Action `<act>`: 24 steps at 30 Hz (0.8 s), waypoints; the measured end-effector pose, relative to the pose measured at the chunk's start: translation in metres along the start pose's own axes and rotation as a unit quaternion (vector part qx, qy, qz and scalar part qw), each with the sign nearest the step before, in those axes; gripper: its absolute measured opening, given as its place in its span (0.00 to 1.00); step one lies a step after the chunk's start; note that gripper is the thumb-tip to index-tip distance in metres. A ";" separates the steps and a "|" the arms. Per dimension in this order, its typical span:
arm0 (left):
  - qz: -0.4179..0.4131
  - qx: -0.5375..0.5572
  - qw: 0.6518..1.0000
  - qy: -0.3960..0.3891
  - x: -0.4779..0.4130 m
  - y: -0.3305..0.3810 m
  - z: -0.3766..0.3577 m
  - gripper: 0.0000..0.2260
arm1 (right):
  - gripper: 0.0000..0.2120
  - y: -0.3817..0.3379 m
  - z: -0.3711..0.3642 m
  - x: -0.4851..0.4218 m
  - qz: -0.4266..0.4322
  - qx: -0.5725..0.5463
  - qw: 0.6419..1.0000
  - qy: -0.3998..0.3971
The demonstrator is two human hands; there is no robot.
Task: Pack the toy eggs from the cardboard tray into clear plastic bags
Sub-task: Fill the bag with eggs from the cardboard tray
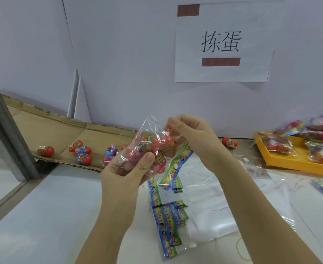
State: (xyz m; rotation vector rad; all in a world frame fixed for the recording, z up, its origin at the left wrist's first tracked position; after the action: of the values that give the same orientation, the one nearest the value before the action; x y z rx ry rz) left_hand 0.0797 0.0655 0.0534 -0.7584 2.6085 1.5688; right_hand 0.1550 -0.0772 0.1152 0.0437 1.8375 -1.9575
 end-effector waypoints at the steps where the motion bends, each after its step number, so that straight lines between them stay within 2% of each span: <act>1: 0.003 -0.001 1.000 0.004 0.000 0.000 0.000 0.12 | 0.14 0.001 0.002 -0.001 -0.004 0.005 1.000 0.008; 4: 0.002 -0.014 1.000 0.002 0.000 0.001 -0.001 0.13 | 0.18 0.008 -0.007 0.003 -0.038 0.059 0.995 -0.068; 6: 0.005 -0.017 1.000 -0.006 0.002 0.001 -0.004 0.12 | 0.15 0.011 -0.015 0.007 -0.051 0.064 0.991 -0.105; 9: 0.018 0.023 1.000 -0.007 0.002 -0.002 -0.004 0.08 | 0.15 0.010 -0.007 0.003 -0.040 0.001 0.999 -0.037; 12: 0.036 0.055 0.997 0.027 -0.001 -0.005 0.005 0.08 | 0.13 0.011 -0.005 0.000 -0.036 -0.047 0.998 -0.008; 16: 0.050 0.031 0.998 0.021 0.001 -0.009 0.002 0.16 | 0.13 0.010 -0.006 0.000 -0.008 -0.061 0.998 0.020; 19: 0.057 0.027 0.997 0.035 0.000 -0.013 0.006 0.15 | 0.12 0.008 -0.010 0.000 0.005 -0.064 0.998 0.002; 22: 0.062 0.043 0.995 0.058 -0.004 -0.014 0.015 0.14 | 0.10 0.011 -0.013 0.002 -0.023 -0.054 0.996 -0.065; 24: 0.065 0.050 0.995 0.064 -0.006 -0.014 0.019 0.12 | 0.15 0.013 -0.013 0.004 -0.044 -0.057 0.993 -0.099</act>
State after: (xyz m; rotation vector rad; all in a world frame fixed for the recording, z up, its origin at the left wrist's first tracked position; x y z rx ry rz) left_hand 0.0860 0.0785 0.0338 -0.7191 2.8571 1.4517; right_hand 0.1522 -0.0665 0.1002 -0.2611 1.8420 -1.8369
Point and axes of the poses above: each hand's wrist, its own x-axis away from the middle knuckle, its own z-axis out of the back of the hand, y = z × x, the point moved 9 cm from there along -x, towards the middle knuckle, and after that the axes turned 3 degrees about y, right-handed, at the moved point
